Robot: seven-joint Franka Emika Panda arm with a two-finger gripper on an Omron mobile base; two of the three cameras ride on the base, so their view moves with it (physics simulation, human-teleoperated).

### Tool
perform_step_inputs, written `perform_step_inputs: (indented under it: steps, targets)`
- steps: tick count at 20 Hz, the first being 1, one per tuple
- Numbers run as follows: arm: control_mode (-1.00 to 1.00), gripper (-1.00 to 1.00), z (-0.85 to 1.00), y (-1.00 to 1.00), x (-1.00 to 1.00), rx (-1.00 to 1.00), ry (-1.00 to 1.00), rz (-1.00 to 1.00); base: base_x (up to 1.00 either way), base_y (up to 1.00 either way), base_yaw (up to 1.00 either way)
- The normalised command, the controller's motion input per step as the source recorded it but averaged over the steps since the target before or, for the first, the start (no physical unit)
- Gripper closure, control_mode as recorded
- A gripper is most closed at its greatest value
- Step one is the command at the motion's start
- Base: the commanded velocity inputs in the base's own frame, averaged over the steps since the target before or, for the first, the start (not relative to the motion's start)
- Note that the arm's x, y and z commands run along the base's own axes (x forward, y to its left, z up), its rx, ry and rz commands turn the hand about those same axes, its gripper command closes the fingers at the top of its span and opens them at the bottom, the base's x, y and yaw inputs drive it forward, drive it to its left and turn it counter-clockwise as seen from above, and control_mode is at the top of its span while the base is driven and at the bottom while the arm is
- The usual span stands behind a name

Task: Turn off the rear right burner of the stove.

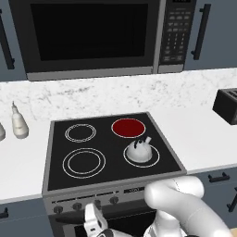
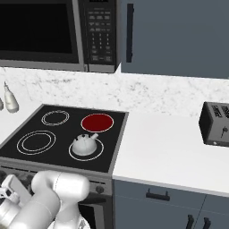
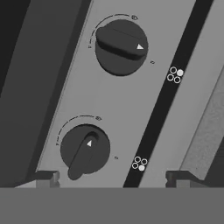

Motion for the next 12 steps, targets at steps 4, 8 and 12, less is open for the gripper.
perform_step_inputs:
  steps: [4, 8, 12]
  targets:
    - [-1.00, -1.00, 0.12, 0.30, -0.32, -0.03, -0.23, 0.00, 0.00, 0.00, 0.00]
    - [-1.00, -1.00, 0.00, 0.00, 0.20, 0.02, 0.00, 0.00, 0.00, 0.00, 0.00]
    - [-1.00, -1.00, -0.16, 0.00, 0.27, 0.07, 0.00, 0.00, 0.00, 0.00, 0.00]
